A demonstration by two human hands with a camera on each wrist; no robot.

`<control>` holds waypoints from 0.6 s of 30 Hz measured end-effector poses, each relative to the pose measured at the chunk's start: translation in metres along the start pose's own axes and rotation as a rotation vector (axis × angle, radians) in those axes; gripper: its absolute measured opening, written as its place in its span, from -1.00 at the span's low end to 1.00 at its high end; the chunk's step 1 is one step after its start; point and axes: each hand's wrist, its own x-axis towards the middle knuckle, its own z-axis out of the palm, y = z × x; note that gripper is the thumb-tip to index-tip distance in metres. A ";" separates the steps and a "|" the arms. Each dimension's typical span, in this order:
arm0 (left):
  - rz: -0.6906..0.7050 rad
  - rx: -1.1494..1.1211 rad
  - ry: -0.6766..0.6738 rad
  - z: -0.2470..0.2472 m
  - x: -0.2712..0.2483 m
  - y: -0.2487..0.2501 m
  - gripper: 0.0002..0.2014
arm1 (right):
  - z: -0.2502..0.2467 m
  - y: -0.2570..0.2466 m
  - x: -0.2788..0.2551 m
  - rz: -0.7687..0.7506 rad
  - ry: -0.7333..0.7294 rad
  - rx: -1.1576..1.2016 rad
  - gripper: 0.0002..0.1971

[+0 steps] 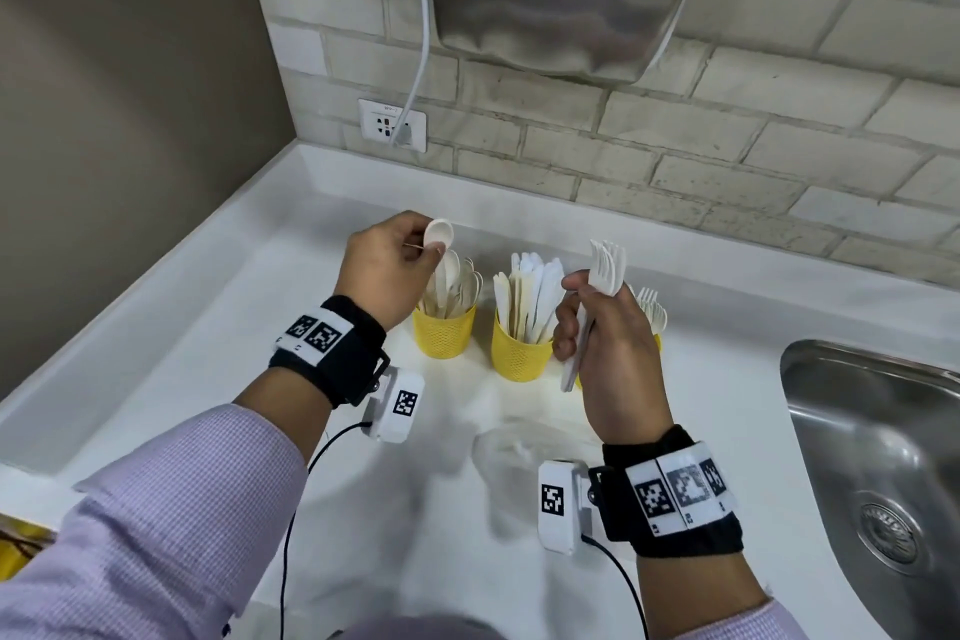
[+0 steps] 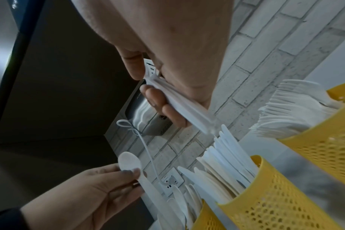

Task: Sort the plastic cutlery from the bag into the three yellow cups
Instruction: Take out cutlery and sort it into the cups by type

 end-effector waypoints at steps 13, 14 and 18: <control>0.080 0.418 0.020 0.030 0.014 -0.021 -0.67 | -0.008 0.011 0.002 -0.007 0.055 -0.042 -0.79; 0.136 0.435 0.061 0.029 0.015 -0.018 -0.62 | -0.009 0.010 0.003 -0.010 0.059 -0.039 -0.79; 0.310 0.511 -0.097 0.029 0.021 -0.019 -0.34 | -0.007 0.010 0.004 -0.007 0.065 -0.045 -0.79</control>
